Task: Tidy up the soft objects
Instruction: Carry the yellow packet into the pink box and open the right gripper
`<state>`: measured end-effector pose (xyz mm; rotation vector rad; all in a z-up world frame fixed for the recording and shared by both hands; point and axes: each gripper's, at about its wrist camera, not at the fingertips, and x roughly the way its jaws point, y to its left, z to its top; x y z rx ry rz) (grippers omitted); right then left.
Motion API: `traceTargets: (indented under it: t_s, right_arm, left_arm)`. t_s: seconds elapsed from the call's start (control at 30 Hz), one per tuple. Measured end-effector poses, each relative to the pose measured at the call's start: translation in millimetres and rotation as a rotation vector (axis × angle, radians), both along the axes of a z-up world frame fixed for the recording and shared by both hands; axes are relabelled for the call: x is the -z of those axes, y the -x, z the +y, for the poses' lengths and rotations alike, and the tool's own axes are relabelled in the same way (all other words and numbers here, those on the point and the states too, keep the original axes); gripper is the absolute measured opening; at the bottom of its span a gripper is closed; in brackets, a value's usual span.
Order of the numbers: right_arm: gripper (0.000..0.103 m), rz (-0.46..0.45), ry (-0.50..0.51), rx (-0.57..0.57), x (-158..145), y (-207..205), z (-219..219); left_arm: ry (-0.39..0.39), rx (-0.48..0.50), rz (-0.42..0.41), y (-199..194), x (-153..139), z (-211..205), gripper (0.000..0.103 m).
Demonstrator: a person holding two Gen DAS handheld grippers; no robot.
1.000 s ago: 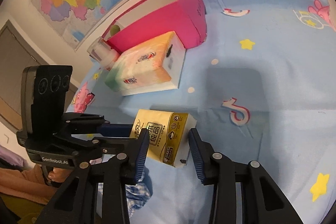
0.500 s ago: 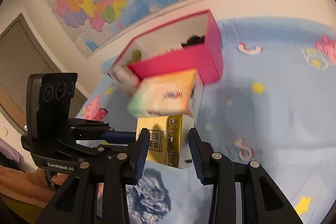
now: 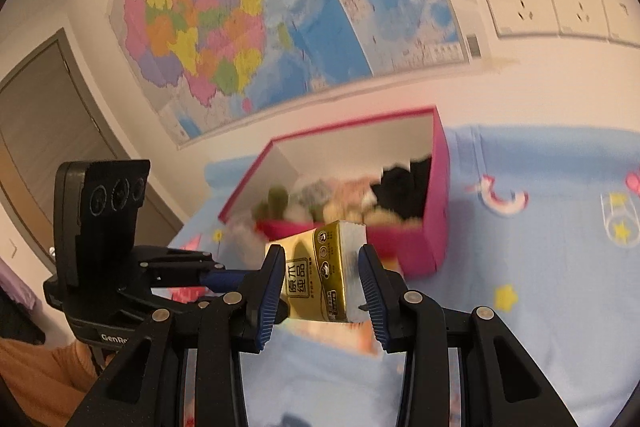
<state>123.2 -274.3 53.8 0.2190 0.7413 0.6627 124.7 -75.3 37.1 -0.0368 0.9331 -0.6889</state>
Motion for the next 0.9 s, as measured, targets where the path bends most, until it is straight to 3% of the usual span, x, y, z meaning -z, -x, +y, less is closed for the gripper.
traceTargets:
  t_s: [0.33, 0.9]
  right_arm:
    - [0.039, -0.001, -0.038, 0.006, -9.7, -64.3, 12.0]
    - [0.039, 0.047, 0.013, 0.047, 5.1, -126.7, 31.4]
  left_arm:
    - [-0.024, -0.092, -0.002, -63.1, -11.6, 5.6, 0.033]
    - [-0.085, -0.154, 0.121, -132.2, 19.2, -4.6, 0.033]
